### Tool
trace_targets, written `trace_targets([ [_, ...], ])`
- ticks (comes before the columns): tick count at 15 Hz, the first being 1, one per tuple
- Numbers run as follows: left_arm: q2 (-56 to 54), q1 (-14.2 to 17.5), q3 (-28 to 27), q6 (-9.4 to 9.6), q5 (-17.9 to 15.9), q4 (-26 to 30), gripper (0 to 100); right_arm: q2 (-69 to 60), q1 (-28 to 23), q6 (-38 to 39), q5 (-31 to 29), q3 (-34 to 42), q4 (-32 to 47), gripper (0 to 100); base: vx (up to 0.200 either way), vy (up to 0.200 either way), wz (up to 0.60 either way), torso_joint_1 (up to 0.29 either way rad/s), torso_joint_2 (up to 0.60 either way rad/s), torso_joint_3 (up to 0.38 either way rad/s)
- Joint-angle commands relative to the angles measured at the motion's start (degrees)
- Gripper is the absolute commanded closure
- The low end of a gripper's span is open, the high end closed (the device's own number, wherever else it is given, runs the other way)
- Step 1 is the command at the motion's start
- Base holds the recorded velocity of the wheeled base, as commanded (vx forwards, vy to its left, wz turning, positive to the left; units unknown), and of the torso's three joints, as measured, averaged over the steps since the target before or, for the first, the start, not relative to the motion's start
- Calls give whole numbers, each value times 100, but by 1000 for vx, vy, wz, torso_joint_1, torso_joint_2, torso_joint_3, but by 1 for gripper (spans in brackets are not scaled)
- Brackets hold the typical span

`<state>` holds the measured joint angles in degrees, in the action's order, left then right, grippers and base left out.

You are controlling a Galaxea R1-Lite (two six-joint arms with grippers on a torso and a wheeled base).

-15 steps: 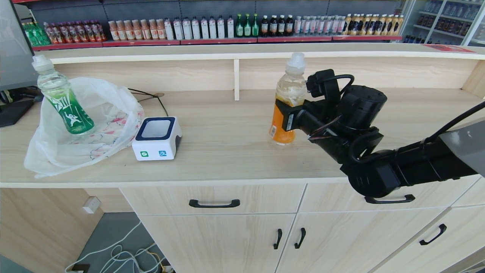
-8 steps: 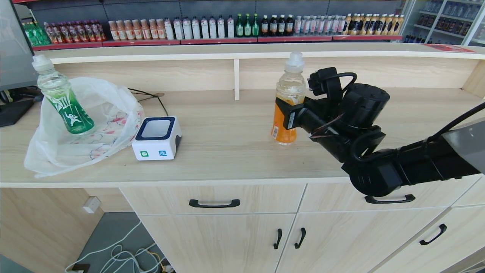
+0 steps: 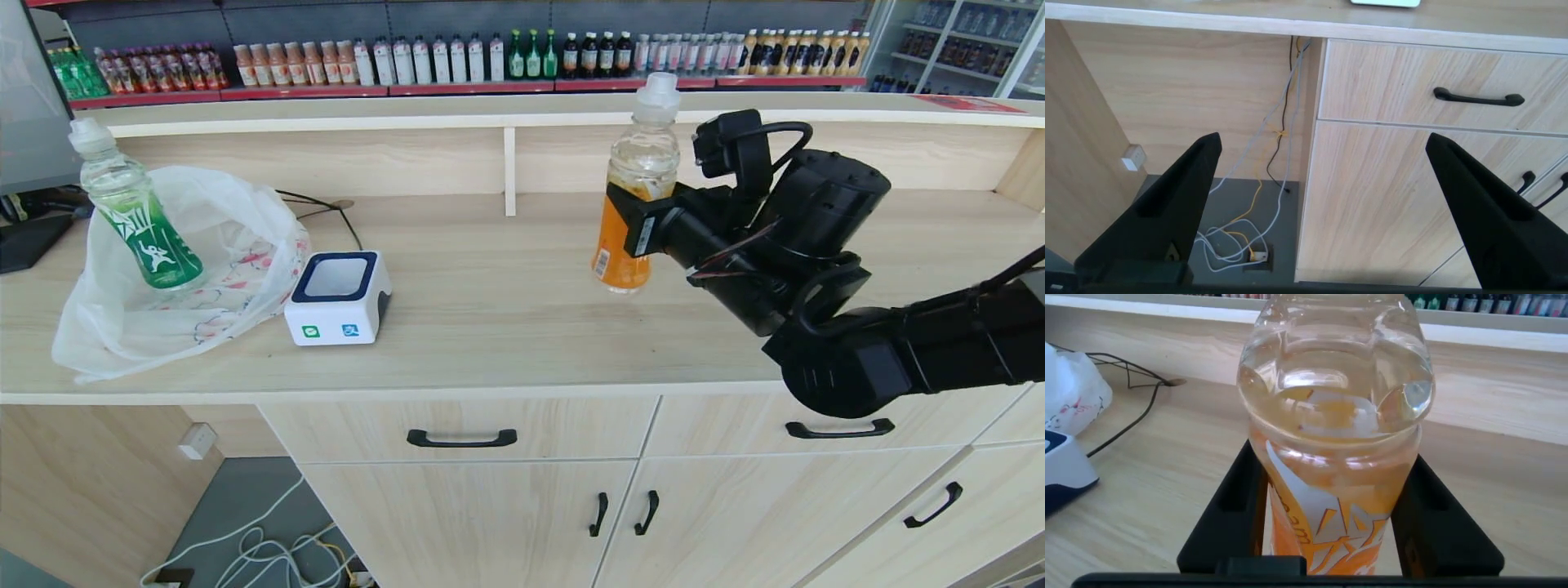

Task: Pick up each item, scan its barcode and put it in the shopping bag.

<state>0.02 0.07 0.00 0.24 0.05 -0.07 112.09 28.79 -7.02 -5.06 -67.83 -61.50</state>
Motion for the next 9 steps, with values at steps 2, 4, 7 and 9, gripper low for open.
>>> trace_targets([
  [2,-2,1,0,2,4,-1,0,-592,3,25,23,437,7,100,0,0,0,0,0,0],
  [4,-2,1,0,2,4,-1,0,-908,3,43,31,736,-11,100,0,0,0,0,0,0],
  [7,-2,1,0,2,-5,-1,0,-1840,3,52,207,1694,-29,100,0,0,0,0,0,0],
  [9,-2,1,0,2,4,-1,0,-2350,21,52,295,2081,-29,100,0,0,0,0,0,0],
])
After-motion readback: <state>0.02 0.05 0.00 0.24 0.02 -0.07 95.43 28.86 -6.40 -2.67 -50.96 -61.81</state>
